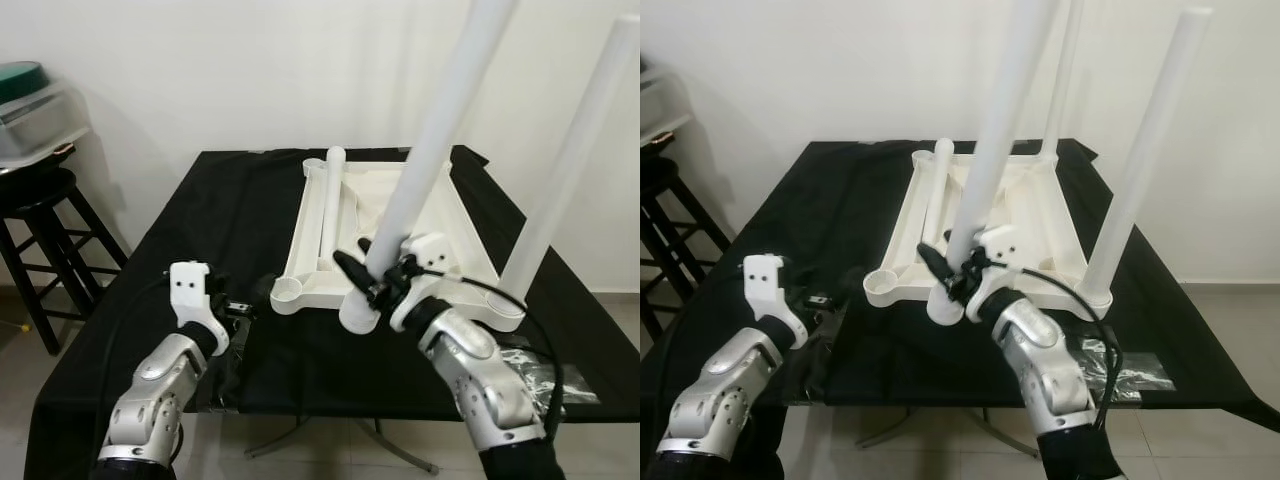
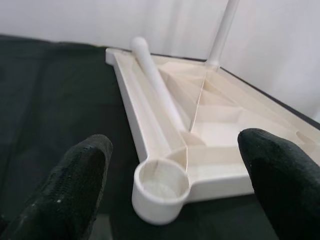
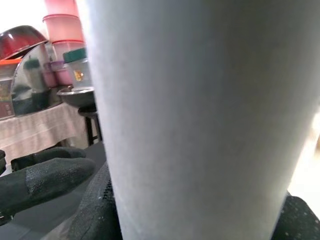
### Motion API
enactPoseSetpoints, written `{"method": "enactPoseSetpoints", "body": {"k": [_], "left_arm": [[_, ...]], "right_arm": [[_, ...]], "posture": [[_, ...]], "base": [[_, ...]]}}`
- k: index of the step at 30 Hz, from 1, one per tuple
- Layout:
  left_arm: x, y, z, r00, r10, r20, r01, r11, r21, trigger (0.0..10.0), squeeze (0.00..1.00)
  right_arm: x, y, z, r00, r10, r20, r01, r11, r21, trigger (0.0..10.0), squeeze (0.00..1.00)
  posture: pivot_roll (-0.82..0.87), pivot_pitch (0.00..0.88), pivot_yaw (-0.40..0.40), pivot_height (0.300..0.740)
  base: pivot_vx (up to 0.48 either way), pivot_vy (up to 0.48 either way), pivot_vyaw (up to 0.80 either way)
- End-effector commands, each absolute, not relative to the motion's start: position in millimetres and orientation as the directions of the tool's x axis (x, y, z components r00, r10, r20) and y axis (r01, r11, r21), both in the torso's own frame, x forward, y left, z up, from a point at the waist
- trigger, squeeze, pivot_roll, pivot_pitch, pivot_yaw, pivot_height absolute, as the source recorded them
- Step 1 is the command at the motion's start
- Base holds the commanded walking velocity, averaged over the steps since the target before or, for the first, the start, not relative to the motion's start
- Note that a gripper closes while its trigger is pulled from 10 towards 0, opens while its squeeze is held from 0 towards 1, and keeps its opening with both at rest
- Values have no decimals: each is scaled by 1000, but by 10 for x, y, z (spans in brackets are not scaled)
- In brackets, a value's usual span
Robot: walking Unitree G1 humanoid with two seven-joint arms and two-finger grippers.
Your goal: Building children table
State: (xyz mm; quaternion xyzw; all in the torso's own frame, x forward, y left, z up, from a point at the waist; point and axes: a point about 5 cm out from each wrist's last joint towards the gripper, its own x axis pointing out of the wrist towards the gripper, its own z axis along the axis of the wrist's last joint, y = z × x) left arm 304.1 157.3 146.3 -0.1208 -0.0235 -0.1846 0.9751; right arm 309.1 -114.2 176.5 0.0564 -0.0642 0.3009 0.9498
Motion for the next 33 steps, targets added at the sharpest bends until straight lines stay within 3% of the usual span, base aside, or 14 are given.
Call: {"method": "enactPoseSetpoints", "body": {"k": [1,29,33], "left_arm": [[3048,1562,1500,929,-355,106,369,906,-206,10000,0],[3040,1514,1494,934,-335,120,353,914,-201,10000,0],[3043,1514,1499,934,-336,124,355,912,-203,10000,0]], "right_arm": [[3094,-1130,1841,806,560,191,-576,816,41,10000,0],[3072,-1063,1879,774,598,210,-612,791,4,10000,0],[3096,-1092,1895,791,571,218,-588,809,12,10000,0]], "posture": [[-96,0,-2,740],[-95,0,1,740],[-100,0,2,740]], "base": [[428,0,0],[11,0,0],[271,0,600]]}}
